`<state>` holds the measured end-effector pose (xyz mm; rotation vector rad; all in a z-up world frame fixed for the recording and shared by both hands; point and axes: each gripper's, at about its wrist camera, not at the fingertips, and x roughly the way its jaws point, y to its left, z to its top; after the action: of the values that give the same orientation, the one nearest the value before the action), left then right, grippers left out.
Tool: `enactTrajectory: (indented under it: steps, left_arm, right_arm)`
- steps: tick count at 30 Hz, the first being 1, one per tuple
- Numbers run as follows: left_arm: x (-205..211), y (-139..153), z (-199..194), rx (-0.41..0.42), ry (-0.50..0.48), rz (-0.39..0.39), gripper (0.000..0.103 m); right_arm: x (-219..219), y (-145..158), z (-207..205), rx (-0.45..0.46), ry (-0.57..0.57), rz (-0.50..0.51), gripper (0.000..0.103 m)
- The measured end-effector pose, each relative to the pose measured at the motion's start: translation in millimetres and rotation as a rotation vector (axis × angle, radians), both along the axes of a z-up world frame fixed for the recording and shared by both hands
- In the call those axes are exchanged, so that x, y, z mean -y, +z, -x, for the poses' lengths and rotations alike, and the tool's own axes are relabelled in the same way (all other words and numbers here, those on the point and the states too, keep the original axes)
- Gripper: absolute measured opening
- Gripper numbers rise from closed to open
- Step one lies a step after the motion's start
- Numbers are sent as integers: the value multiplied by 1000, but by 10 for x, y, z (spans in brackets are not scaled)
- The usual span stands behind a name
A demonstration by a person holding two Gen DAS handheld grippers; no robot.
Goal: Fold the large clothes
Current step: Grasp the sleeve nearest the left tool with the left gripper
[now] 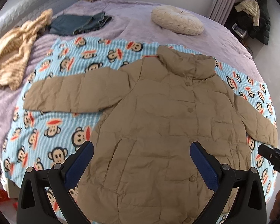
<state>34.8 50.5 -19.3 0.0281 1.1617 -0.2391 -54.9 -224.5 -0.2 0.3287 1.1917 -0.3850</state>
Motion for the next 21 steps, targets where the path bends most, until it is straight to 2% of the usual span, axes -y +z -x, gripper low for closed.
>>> enactTrajectory:
  steps: [6, 10, 12, 15, 17, 21]
  left_arm:
    - [-384, -301, -141, -26, 65, 38, 103]
    - [-720, -557, -313, -50, 129, 89, 103]
    - [-911, -716, -430, -57, 162, 123, 103]
    - [-1213, -972, -640, -55, 222, 172, 103]
    - [-1411, -1146, -788, -58, 263, 216, 103]
    - [-1753, -1514, -1060, -86, 330, 320, 103]
  right_arm:
    - [-195, -174, -120, -1, 28, -58, 103]
    - [-440, -399, -232, 3, 77, -135, 103]
    - [-567, -509, -280, 3, 96, -160, 103]
    - [-816, -786, -419, -71, 162, -217, 103]
    - [-947, -918, -487, -104, 186, -210, 103]
    - [-1141, -1107, -595, -105, 224, -220, 103]
